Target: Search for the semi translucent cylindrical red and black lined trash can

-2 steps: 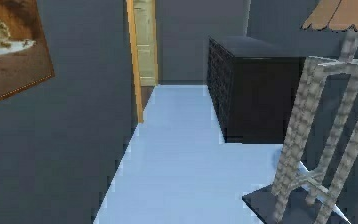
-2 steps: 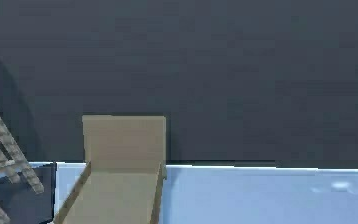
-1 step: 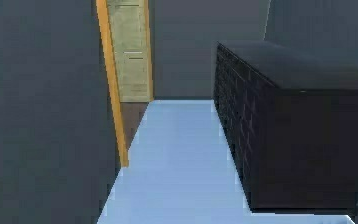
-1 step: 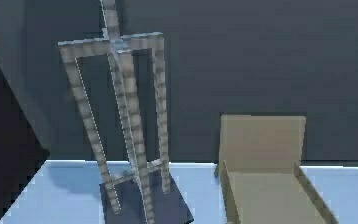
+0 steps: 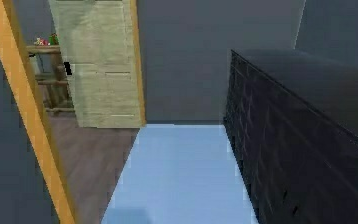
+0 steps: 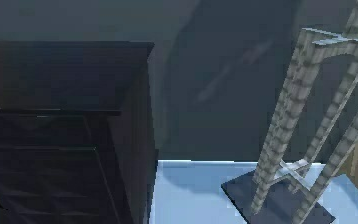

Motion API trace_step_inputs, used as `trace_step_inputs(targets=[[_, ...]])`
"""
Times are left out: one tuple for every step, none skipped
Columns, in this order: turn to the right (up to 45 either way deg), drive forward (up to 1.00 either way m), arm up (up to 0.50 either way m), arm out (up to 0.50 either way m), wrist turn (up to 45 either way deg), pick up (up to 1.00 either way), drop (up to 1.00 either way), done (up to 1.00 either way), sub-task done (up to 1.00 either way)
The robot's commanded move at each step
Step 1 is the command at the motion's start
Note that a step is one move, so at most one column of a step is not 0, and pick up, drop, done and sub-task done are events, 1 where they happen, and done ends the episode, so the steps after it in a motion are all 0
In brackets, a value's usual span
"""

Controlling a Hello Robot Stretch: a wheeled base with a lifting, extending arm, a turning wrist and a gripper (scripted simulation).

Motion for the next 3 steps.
trace_step_inputs(targets=[[3.0,0.00,0.00,0.00,0.0,0.00,0.00,0.00,0.00],[0.0,0.95,0.00,0.00,0.0,0.00,0.00,0.00,0.00],[-45.0,0.00,0.00,0.00,0.0,0.00,0.00,0.00,0.00]])
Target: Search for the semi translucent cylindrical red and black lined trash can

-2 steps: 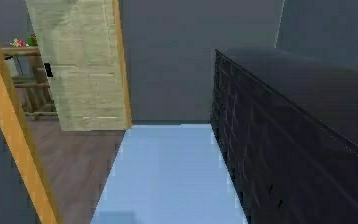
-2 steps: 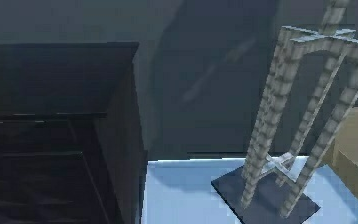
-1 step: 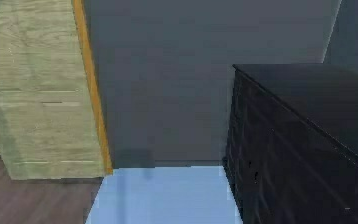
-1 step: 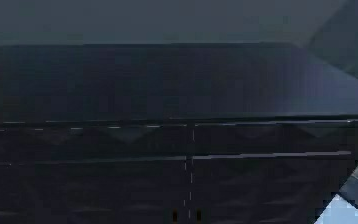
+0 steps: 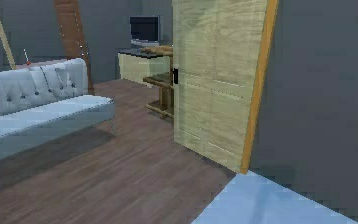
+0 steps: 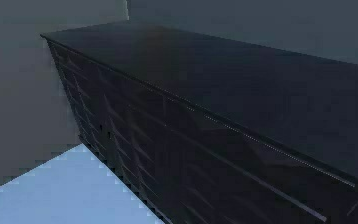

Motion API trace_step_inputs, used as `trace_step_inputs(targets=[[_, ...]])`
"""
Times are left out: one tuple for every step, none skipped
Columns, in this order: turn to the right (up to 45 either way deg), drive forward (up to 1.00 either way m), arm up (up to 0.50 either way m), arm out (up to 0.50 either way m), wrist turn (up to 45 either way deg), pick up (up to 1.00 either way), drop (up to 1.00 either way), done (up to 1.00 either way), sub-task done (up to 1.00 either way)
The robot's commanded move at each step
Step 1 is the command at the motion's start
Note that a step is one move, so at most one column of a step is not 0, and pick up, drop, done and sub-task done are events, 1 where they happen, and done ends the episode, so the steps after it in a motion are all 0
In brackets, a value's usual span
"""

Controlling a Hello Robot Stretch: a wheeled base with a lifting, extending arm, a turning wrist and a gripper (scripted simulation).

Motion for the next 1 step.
trace_step_inputs(targets=[[-3.0,0.00,0.00,0.00,0.0,0.00,0.00,0.00,0.00]])
